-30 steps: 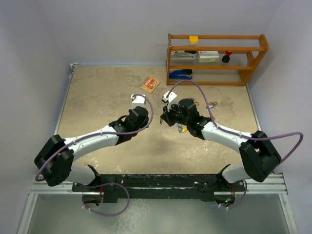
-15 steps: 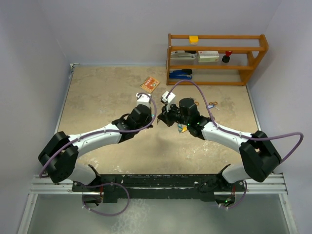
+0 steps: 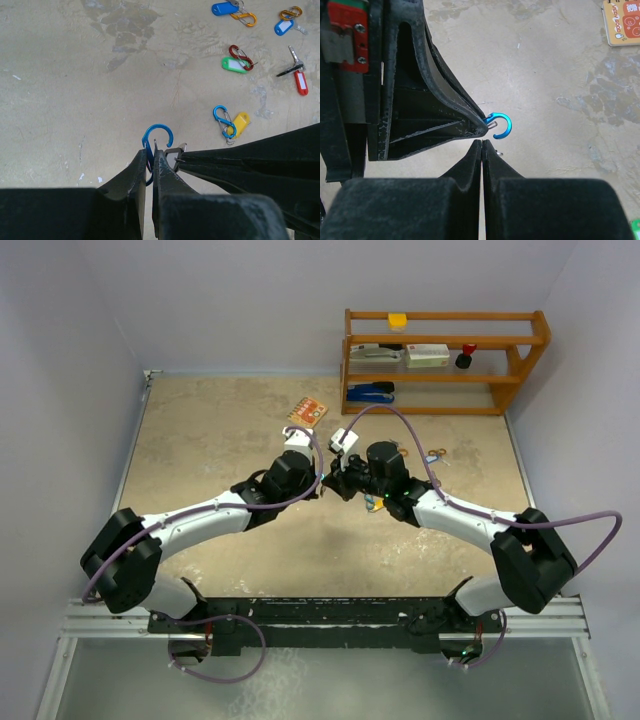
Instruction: Put the keys on the keyring
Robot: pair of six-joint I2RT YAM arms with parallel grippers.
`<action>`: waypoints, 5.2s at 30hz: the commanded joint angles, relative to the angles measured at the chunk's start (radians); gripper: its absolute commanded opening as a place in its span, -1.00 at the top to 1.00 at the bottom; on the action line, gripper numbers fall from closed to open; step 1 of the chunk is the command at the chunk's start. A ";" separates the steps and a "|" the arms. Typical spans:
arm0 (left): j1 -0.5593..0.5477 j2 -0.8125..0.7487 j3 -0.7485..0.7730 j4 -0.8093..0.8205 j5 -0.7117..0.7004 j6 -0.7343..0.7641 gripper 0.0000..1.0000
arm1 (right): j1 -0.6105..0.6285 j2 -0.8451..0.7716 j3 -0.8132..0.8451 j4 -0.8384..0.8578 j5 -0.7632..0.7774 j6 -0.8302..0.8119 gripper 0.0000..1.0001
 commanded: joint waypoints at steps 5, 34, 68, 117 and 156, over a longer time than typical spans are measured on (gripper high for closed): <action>0.007 -0.005 0.047 0.041 0.051 0.007 1.00 | 0.006 0.003 0.020 0.045 -0.003 -0.021 1.00; 0.006 -0.029 -0.008 0.042 0.108 0.004 1.00 | 0.006 0.021 0.021 0.054 0.042 -0.033 1.00; 0.007 -0.038 0.004 0.058 0.079 -0.004 1.00 | 0.006 0.009 0.014 0.042 0.018 -0.041 1.00; 0.008 -0.014 0.046 0.066 0.059 0.001 1.00 | 0.006 0.010 0.009 0.040 0.022 -0.042 1.00; 0.020 -0.010 0.012 0.088 0.115 -0.009 1.00 | 0.007 -0.005 0.002 0.053 0.049 -0.033 1.00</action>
